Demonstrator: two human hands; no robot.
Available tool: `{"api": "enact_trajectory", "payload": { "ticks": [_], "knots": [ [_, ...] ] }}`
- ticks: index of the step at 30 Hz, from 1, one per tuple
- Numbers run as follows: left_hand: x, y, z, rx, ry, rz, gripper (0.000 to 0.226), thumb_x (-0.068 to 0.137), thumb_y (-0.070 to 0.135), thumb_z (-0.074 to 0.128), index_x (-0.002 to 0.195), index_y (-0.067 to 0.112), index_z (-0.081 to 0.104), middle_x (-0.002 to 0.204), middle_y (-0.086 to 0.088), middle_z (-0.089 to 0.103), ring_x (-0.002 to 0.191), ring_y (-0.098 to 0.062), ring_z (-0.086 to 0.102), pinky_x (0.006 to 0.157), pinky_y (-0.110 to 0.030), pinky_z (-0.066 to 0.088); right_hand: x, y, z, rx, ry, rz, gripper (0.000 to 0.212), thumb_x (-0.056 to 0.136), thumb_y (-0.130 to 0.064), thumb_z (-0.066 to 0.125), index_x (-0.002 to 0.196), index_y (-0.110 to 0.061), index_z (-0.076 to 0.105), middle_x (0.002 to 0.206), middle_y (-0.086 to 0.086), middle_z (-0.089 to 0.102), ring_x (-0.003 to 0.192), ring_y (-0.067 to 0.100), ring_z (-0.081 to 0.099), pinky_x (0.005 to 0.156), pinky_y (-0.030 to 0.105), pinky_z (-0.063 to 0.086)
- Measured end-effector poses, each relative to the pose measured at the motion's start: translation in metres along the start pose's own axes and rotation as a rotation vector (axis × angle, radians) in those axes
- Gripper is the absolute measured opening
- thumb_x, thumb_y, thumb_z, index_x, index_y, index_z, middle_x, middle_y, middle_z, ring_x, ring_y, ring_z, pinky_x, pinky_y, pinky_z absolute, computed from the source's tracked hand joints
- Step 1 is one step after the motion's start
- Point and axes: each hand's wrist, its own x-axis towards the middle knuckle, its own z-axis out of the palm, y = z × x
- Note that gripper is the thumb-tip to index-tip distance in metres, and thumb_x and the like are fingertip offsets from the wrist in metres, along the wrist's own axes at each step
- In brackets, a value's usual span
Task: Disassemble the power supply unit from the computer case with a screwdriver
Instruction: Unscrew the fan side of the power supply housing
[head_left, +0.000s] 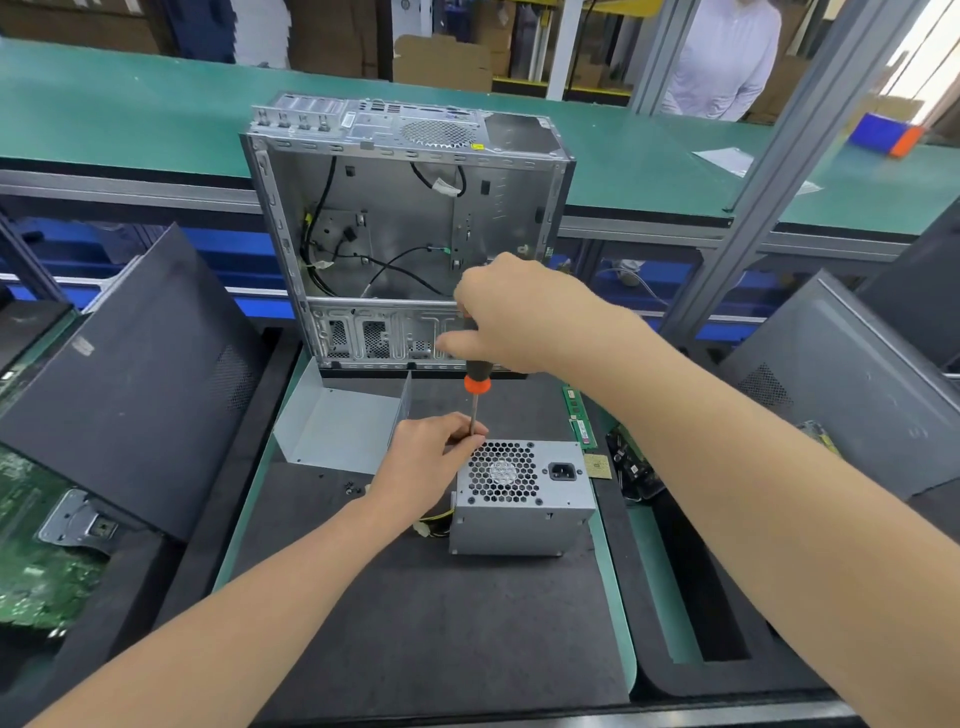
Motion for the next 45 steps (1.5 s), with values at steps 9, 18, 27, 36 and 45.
{"api": "enact_trajectory", "payload": {
  "ticks": [9,18,27,36,45],
  "knots": [
    [0.0,-0.003,0.001,-0.006,0.014,0.028,0.011,0.097,0.019,0.074,0.105,0.017,0.08,0.1,0.014,0.078,0.092,0.01,0.068,0.088,-0.007,0.052,-0.004,0.016,-0.021,0.127,-0.24,-0.309,0.031,0.072,0.001,0.064,0.077,-0.029,0.072,0.088,-0.006,0.07,0.084,0.017,0.065,0.076,0.043,0.057],
    [0.0,0.0,0.003,0.001,0.019,0.008,0.01,0.097,0.019,0.073,0.105,0.017,0.08,0.099,0.01,0.079,0.089,-0.001,0.073,0.088,-0.009,0.053,-0.013,-0.011,0.0,-0.21,0.145,0.134,0.069,0.095,-0.076,0.04,0.073,-0.011,0.048,0.066,-0.001,0.039,0.058,0.025,0.045,0.053,0.03,0.027],
    [0.0,-0.003,0.003,-0.026,0.03,0.008,0.011,0.097,0.019,0.074,0.105,0.015,0.08,0.1,0.011,0.079,0.091,0.001,0.072,0.088,-0.009,0.053,-0.008,0.005,-0.009,0.15,-0.051,-0.203,0.004,0.096,-0.023,0.062,0.094,-0.02,0.062,0.08,-0.014,0.054,0.087,0.019,0.058,0.075,0.034,0.049],
    [0.0,-0.004,0.006,0.003,0.053,0.031,0.008,0.096,0.018,0.075,0.096,0.012,0.079,0.099,0.013,0.079,0.081,0.011,0.068,0.084,-0.006,0.051,-0.013,0.004,-0.01,0.037,-0.03,-0.117,0.022,0.084,-0.04,0.068,0.087,-0.021,0.057,0.073,-0.009,0.051,0.071,0.018,0.058,0.063,0.037,0.048],
    [0.002,-0.007,0.004,-0.019,0.028,0.023,0.01,0.096,0.018,0.075,0.103,0.014,0.081,0.1,0.016,0.077,0.092,0.013,0.067,0.085,-0.001,0.047,-0.005,0.0,-0.002,0.051,0.007,-0.094,0.024,0.1,-0.036,0.057,0.089,-0.015,0.061,0.071,-0.002,0.05,0.073,0.029,0.059,0.054,0.03,0.036]
  ]
}}
